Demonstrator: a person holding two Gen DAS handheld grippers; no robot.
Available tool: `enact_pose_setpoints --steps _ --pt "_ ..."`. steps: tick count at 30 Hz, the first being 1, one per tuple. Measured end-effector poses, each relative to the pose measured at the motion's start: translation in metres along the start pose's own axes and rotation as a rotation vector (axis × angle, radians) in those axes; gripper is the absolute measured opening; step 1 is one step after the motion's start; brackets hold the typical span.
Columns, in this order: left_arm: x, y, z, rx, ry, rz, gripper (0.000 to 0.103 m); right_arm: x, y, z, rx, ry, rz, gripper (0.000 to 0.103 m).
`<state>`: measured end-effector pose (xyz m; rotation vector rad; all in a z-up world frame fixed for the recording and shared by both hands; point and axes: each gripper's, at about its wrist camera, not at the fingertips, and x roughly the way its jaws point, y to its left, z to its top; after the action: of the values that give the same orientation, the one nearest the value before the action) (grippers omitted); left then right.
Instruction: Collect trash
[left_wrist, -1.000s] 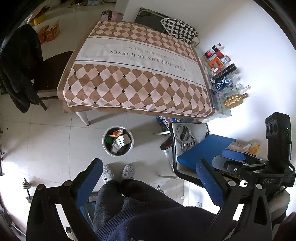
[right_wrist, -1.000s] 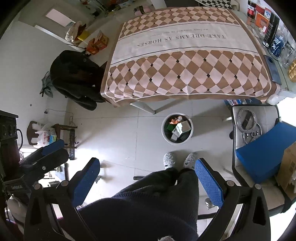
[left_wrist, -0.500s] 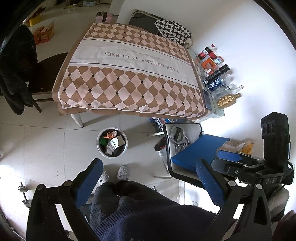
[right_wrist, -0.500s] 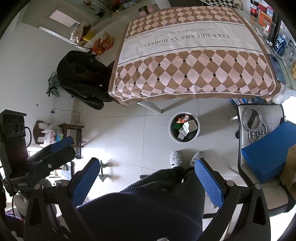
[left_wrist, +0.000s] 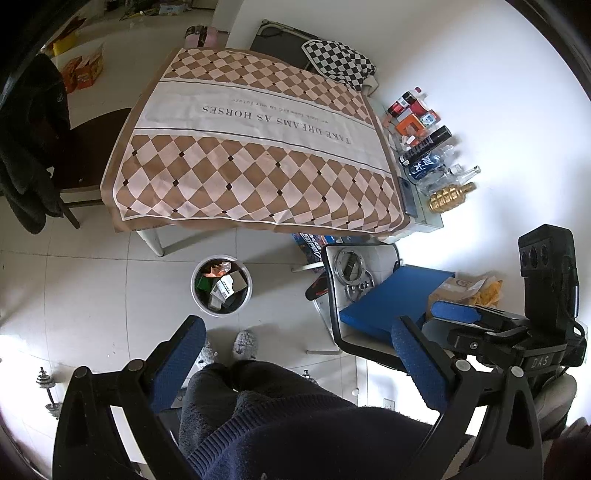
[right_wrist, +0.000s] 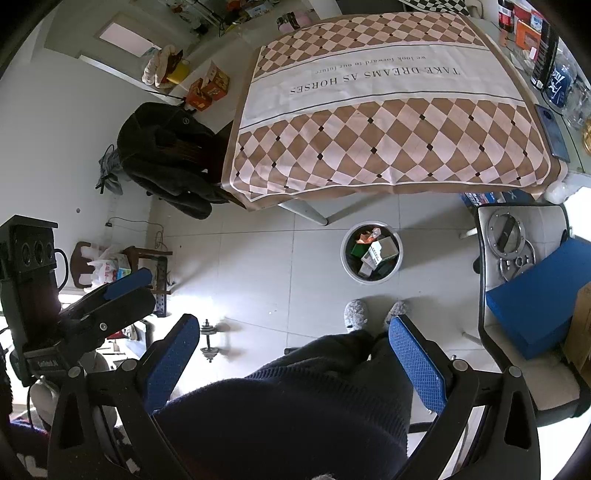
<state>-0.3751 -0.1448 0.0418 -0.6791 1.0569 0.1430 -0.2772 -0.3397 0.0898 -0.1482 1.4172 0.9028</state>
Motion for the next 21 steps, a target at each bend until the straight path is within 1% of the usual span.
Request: enact_pose_setpoints --steps 11,21 --pt "-0.0044 -0.0033 -0.0010 0.015 0.011 -0.016 0.103 -0.0023 0.0017 -0.0053 0.008 0.001 -0.006 0.103" --pt "-0.0057 -0.0003 -0.0017 0.019 0.011 -0.015 0.103 -0.0025 0.0004 -0.0061 0.009 0.001 -0.003 0.103"
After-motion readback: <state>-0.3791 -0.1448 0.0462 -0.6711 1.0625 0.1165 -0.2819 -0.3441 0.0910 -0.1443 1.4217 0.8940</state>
